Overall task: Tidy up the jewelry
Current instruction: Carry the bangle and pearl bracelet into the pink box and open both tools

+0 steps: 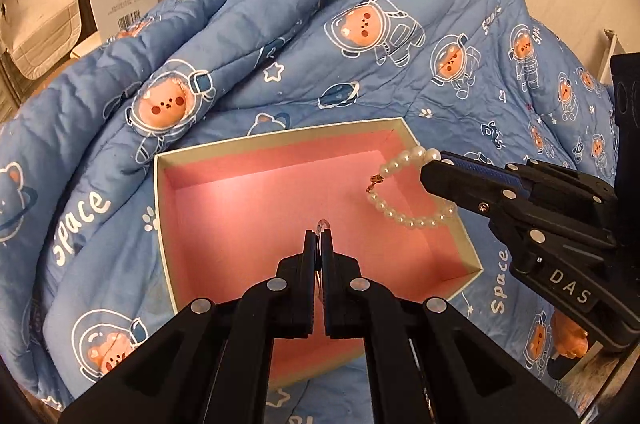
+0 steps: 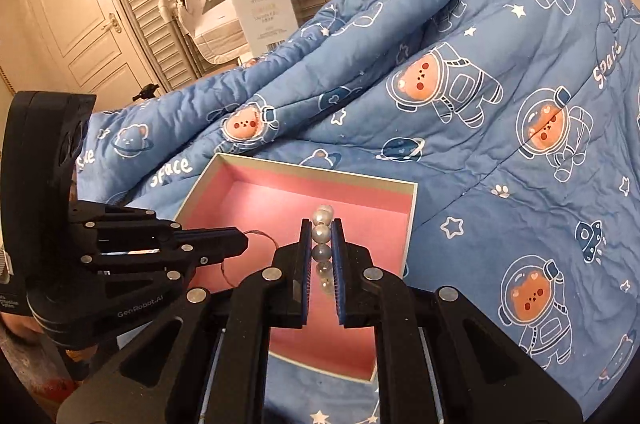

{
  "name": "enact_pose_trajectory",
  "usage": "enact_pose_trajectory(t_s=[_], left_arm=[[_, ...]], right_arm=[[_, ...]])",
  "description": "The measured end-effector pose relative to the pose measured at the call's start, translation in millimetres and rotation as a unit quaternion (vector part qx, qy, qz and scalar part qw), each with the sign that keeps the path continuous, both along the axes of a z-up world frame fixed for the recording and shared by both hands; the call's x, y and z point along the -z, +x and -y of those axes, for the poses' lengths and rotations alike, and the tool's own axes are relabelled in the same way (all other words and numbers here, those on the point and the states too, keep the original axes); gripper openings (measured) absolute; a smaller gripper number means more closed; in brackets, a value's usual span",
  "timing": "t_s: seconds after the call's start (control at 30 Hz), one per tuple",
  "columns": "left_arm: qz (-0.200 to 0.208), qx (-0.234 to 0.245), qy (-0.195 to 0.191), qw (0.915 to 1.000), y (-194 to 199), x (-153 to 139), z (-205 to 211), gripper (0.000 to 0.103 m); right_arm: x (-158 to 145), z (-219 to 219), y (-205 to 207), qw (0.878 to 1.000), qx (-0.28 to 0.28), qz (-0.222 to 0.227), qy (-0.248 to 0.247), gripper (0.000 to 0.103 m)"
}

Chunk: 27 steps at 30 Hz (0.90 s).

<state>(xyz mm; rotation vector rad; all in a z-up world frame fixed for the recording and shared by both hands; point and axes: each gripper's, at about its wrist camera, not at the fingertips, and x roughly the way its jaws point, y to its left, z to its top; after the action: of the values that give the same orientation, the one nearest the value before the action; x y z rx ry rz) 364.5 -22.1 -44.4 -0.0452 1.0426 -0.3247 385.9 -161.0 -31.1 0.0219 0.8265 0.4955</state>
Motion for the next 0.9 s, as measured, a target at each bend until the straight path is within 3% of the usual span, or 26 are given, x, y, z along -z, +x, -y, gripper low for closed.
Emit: enact_pose_trajectory(t_s=[0.33, 0.6, 0.8, 0.87, 0.9], left_arm=[[-0.005, -0.025, 0.034, 0.9991, 18, 27, -13, 0.003], [-0.007, -0.047, 0.067, 0.9966, 46, 29, -16, 0.003], [0.014, -0.043, 0.100, 0.9940, 38, 30, -8, 0.004], [0.022, -0.043, 0.112, 0.9926, 34, 29, -8, 0.008], [0.024, -0.044, 0.115, 0.9921, 32, 28, -8, 0.019]], right_arm=[[20, -19, 21, 0.999, 0.000, -0.005, -0.041, 0.010], [37, -38, 38, 0.998, -0.005, -0.035, -0.044, 0.010], [47, -46, 39, 0.997, -0.010, -0.049, -0.057, 0.010], [49, -46, 39, 0.997, -0.008, -0.050, -0.059, 0.010], [49, -46, 39, 0.997, -0.007, -0.049, -0.060, 0.010]])
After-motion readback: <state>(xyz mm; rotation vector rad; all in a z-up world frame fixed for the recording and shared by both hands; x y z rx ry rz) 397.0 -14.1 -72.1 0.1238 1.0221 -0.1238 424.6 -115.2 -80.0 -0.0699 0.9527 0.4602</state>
